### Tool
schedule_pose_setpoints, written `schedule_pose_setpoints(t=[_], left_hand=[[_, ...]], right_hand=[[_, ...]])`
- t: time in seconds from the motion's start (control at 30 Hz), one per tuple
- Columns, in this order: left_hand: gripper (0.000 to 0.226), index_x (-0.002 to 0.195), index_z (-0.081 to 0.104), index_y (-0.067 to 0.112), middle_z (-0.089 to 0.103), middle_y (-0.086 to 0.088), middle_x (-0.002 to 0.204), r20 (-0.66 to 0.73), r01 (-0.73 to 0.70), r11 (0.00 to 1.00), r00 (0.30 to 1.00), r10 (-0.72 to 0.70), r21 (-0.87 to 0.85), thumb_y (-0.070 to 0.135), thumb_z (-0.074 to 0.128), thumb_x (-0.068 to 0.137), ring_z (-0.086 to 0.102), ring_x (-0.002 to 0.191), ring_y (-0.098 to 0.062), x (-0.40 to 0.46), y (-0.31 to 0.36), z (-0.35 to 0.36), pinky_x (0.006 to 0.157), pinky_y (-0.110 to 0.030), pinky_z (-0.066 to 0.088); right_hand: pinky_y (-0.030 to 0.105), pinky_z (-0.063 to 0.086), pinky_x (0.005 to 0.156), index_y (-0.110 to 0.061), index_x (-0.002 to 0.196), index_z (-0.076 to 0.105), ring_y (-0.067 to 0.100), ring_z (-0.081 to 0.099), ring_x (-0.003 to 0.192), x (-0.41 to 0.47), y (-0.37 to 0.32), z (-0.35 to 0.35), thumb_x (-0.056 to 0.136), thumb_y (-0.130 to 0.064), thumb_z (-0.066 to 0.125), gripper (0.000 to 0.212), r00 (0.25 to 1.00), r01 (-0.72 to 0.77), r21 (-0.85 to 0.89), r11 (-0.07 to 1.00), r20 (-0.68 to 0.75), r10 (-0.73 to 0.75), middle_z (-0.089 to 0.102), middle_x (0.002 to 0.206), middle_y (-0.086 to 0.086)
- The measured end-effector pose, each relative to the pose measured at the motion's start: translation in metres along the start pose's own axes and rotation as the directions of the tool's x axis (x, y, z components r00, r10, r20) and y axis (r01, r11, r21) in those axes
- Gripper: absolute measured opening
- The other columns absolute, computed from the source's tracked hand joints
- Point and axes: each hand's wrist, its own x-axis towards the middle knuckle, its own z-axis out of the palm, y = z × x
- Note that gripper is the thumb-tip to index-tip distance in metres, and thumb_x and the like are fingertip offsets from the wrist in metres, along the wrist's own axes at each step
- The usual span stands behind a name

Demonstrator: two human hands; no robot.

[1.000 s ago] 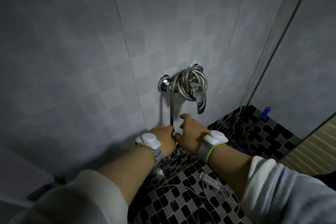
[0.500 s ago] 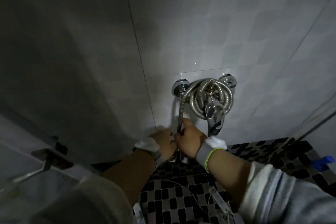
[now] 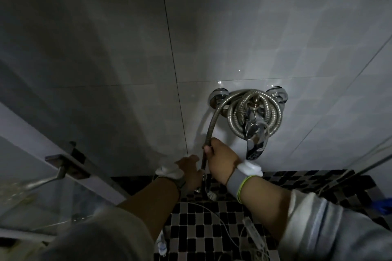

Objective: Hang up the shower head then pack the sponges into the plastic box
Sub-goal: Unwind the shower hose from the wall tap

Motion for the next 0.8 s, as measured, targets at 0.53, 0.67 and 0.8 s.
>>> schedule_pose_setpoints(t=[0.53, 0.67, 0.8], left_hand=[[0.048, 0.137, 0.048, 0.023, 0.062, 0.001, 0.13, 0.053, -0.104, 0.99, 0.993, 0.109, -0.096, 0.043, 0.055, 0.094, 0.06, 0.113, -0.02, -0.003, -0.012, 0.007, 0.097, -0.03, 0.048], [0.031, 0.118, 0.058, 0.025, 0.065, 0.006, 0.113, -0.059, -0.152, 0.975, 0.988, 0.144, -0.16, 0.044, 0.054, 0.095, 0.061, 0.102, -0.016, -0.007, -0.006, -0.001, 0.094, -0.032, 0.049], [0.025, 0.109, 0.056, 0.022, 0.06, 0.005, 0.101, -0.144, -0.182, 0.972, 0.976, 0.161, -0.148, 0.044, 0.054, 0.097, 0.061, 0.099, -0.02, -0.015, 0.003, -0.011, 0.082, -0.027, 0.044]], right_hand=[[0.034, 0.048, 0.091, -0.013, 0.114, 0.064, 0.023, 0.062, 0.104, -0.024, -0.064, -0.039, 0.103, -0.028, 0.045, 0.027, 0.981, 0.091, 0.142, 0.986, -0.184, -0.064, 0.068, 0.111, 0.007], [0.036, 0.048, 0.093, -0.011, 0.116, 0.065, 0.024, 0.062, 0.105, -0.024, -0.074, -0.054, 0.103, -0.025, 0.045, 0.028, 0.971, 0.115, 0.157, 0.981, -0.228, -0.077, 0.068, 0.113, 0.009], [0.053, 0.057, 0.079, -0.006, 0.109, 0.063, 0.037, 0.07, 0.086, -0.019, -0.082, -0.082, 0.102, -0.03, 0.041, 0.033, 0.997, -0.02, 0.082, 0.996, -0.066, 0.026, 0.072, 0.098, 0.014]])
